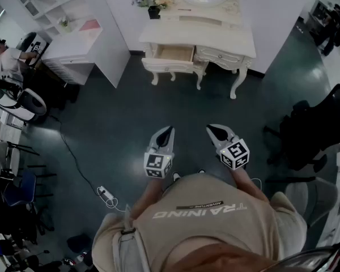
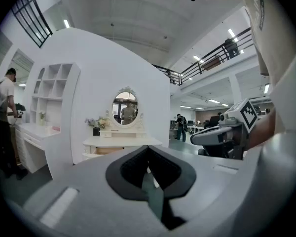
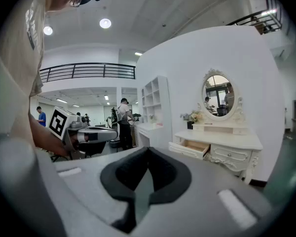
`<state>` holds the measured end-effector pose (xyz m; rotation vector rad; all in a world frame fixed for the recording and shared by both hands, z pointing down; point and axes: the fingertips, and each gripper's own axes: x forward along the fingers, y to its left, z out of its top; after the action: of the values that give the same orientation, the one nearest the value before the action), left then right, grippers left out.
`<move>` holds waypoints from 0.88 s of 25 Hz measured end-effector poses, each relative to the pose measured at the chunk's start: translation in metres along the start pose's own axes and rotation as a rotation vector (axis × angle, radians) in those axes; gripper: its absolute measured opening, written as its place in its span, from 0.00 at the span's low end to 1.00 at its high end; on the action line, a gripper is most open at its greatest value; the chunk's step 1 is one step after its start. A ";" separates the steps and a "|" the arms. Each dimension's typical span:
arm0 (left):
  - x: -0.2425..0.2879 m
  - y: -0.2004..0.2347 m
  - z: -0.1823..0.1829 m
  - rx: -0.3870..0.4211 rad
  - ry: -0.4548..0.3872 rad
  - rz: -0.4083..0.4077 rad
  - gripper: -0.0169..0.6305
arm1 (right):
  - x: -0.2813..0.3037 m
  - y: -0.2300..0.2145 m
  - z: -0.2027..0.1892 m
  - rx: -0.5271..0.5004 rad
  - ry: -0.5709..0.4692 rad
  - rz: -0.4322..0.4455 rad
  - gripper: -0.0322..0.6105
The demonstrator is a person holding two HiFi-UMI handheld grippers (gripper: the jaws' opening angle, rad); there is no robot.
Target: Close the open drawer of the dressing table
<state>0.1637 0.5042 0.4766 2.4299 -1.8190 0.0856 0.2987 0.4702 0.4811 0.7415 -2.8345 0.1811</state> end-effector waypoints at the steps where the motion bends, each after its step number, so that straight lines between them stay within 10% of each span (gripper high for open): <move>1: -0.003 0.000 -0.001 0.007 0.007 -0.006 0.04 | 0.001 0.003 -0.001 0.007 0.005 -0.003 0.06; 22: 0.000 0.075 -0.044 0.059 0.066 -0.117 0.04 | 0.059 0.018 -0.040 0.075 0.117 -0.169 0.06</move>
<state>0.0923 0.4887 0.5239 2.5355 -1.6661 0.2097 0.2459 0.4647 0.5322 0.9486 -2.6526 0.2951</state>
